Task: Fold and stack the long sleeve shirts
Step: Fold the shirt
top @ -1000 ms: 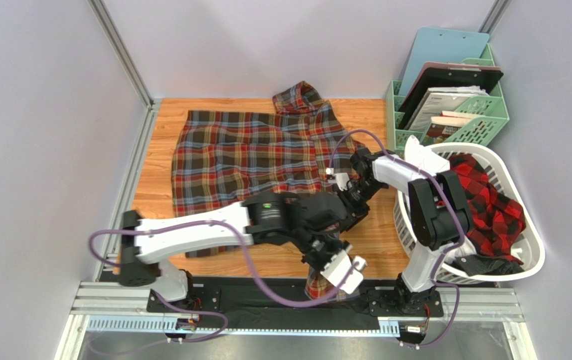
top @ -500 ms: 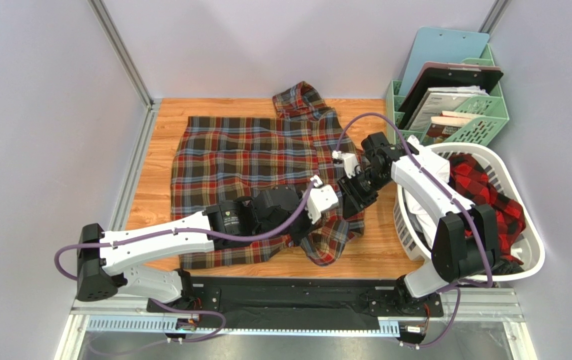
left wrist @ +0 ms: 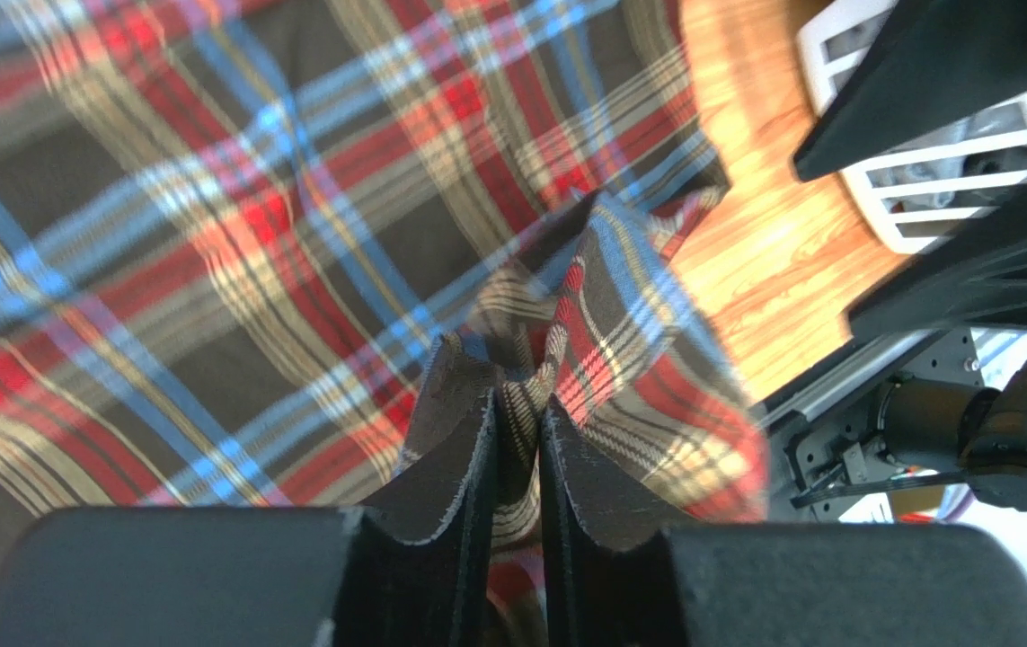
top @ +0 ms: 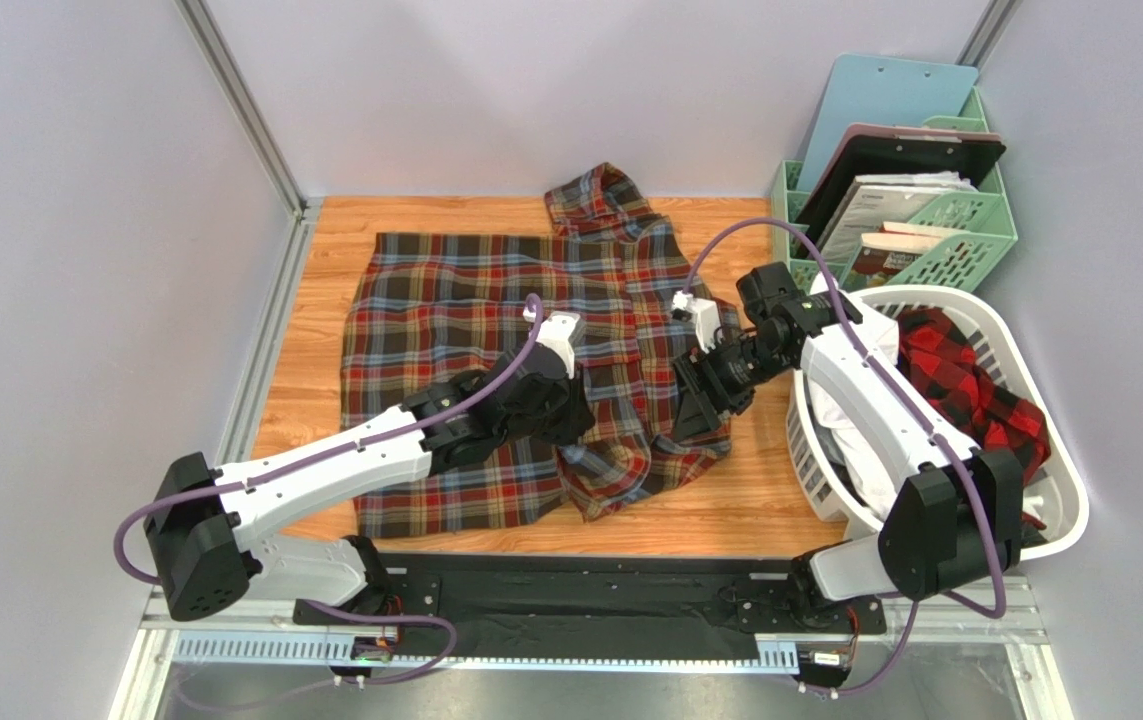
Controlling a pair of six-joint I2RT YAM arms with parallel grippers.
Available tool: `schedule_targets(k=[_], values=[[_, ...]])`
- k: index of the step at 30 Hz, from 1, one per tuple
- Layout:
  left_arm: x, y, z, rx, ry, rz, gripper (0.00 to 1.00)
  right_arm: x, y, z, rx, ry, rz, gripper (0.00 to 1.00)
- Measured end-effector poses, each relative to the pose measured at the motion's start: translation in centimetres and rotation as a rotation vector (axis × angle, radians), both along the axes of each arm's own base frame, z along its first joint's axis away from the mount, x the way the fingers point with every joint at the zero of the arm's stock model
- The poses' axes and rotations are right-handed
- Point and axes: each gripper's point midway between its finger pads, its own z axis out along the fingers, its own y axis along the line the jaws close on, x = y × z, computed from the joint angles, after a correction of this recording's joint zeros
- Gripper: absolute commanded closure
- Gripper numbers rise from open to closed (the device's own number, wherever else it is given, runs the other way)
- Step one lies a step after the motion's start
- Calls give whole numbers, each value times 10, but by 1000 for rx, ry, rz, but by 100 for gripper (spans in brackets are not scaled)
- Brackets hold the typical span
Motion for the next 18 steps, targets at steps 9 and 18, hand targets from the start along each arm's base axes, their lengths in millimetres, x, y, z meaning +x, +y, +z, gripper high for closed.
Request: schedule_targets(k=[9,18], values=[[6,7,-8,-34,59,66,77,4,47,10,145,93,-4,12],[24,50,-1,-3,77,-107,67,20,43,-43,-45,133,-39,29]])
